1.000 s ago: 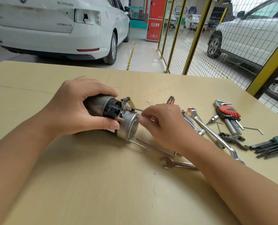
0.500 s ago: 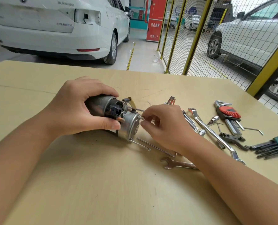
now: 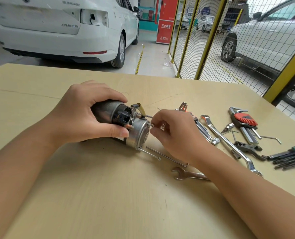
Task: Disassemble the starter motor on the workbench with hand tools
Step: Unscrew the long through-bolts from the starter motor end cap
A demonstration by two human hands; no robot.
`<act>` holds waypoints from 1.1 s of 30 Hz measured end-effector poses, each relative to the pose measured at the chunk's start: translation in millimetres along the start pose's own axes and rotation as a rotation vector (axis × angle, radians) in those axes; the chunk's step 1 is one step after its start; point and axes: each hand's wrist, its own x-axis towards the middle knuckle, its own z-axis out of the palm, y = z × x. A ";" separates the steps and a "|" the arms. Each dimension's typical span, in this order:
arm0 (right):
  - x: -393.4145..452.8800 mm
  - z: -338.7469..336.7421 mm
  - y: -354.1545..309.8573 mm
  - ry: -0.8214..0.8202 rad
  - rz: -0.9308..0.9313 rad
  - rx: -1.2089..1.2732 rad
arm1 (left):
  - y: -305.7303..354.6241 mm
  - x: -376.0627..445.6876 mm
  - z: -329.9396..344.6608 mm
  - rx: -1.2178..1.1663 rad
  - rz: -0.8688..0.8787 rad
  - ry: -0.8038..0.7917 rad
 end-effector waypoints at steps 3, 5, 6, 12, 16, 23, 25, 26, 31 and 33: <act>-0.1 -1.9 1.0 -0.041 0.022 0.051 | 0.6 0.1 0.1 -0.005 0.001 -0.003; -0.5 -2.2 2.4 -0.127 0.062 0.092 | 0.5 0.1 0.0 -0.006 0.000 -0.004; -0.8 -2.1 2.2 -0.157 0.075 0.096 | 0.4 0.1 0.0 -0.005 -0.001 -0.005; -0.3 -0.2 1.6 -0.109 0.057 0.046 | 0.6 0.1 0.1 -0.003 -0.001 -0.003; 0.0 -2.1 2.5 -0.024 0.033 0.033 | 0.6 0.5 0.2 0.004 0.003 -0.004; -0.2 -4.9 4.5 -0.070 0.077 0.162 | 1.0 0.5 0.5 0.001 0.002 -0.007; -0.2 -1.2 4.7 -0.139 0.075 0.096 | 1.0 0.4 0.3 -0.001 -0.002 -0.003; -0.2 0.8 4.4 -0.144 0.068 0.071 | 1.0 0.3 0.0 -0.004 -0.005 -0.001; 0.6 1.5 7.0 -0.044 0.022 0.040 | 1.2 0.1 0.1 -0.001 0.004 -0.003; 0.1 -0.7 6.5 0.003 0.011 0.015 | 1.1 0.5 0.1 -0.001 0.005 -0.003</act>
